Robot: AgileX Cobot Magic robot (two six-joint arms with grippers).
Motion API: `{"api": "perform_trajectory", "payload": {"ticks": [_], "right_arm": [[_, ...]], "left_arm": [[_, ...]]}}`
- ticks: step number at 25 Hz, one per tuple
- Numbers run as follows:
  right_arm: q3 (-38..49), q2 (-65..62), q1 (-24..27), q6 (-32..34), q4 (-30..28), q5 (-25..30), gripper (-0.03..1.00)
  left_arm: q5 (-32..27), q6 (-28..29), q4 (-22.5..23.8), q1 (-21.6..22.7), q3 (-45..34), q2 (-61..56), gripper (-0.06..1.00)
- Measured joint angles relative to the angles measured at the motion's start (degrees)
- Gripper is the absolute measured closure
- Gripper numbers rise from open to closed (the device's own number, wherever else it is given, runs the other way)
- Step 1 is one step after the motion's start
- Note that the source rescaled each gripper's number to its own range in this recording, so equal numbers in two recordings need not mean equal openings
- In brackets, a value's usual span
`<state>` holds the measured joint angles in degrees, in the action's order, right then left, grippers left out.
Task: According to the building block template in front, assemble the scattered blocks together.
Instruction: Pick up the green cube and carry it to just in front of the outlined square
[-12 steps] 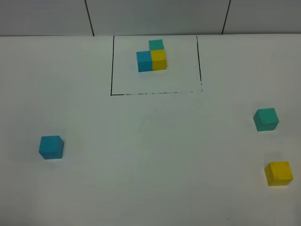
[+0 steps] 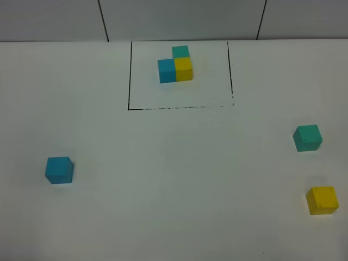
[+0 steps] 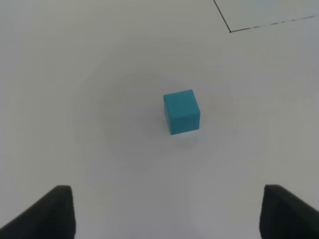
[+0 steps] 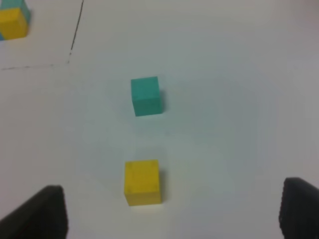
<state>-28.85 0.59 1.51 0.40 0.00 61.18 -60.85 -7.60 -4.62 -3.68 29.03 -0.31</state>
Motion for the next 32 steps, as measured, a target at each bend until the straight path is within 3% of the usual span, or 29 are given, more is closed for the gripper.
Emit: {"api": "perform_trajectory", "payload": {"ticks": [22, 27, 32], "right_arm": [[-0.74, 1.47, 0.00, 0.55, 0.00, -0.60, 0.24], [-5.65, 16.43, 0.00, 5.24, 0.32, -3.81, 0.21], [-9.77, 43.46, 0.00, 4.98, 0.84, -7.75, 0.10]], "left_arm": [[0.00, 0.00, 0.00, 0.00, 0.00, 0.00, 0.09], [0.00, 0.00, 0.00, 0.00, 0.00, 0.00, 0.09], [0.00, 0.00, 0.00, 0.00, 0.00, 0.00, 0.09]]}}
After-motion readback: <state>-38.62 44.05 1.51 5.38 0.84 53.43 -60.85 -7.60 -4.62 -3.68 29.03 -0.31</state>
